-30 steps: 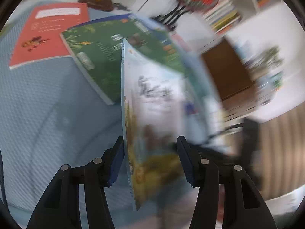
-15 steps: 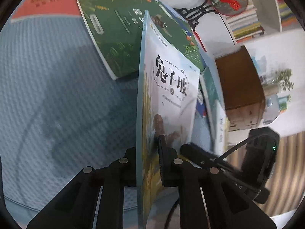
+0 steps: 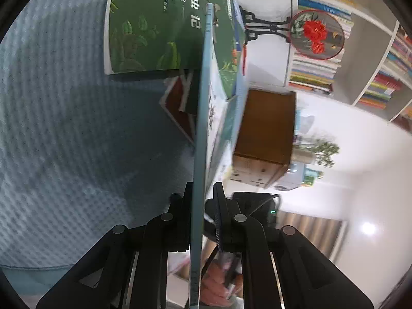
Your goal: Organize books
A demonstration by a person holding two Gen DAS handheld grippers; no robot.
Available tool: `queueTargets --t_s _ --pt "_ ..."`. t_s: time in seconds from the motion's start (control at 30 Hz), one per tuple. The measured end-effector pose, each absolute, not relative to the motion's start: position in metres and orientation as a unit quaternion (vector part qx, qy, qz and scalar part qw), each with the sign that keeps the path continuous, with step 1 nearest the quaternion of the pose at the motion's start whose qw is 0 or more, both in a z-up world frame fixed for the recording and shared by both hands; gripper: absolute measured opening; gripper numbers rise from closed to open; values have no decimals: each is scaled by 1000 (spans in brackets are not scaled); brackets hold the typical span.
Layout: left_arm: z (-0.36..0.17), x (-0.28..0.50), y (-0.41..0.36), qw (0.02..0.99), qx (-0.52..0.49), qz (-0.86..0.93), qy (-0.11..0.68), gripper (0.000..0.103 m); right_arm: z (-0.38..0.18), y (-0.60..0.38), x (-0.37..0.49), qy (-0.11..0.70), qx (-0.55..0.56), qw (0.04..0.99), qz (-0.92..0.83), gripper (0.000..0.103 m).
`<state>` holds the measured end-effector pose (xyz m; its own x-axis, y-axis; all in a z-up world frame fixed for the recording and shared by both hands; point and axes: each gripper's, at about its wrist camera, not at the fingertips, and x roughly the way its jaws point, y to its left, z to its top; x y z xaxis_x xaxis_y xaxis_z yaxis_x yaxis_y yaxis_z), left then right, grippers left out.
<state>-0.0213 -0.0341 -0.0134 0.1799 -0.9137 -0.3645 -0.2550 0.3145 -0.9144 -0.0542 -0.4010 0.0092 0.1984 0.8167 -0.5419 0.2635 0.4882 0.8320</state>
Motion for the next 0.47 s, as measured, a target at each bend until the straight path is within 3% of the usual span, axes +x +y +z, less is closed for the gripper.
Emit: queueTargets --t_s 0.17,0.23,0.37,0.47 --pt "-7 -18 -35 616 -447 -255 596 10 33 -390 -49 587 369 689 211 32" --pt "4 -18 -41 655 -391 -243 599 13 44 -382 -47 584 323 715 207 28" --pt "33 -24 -63 729 -278 -224 584 13 73 -346 -48 573 176 775 200 28" --pt "56 -32 -79 779 -193 -209 558 13 85 -331 -50 563 130 791 202 28"
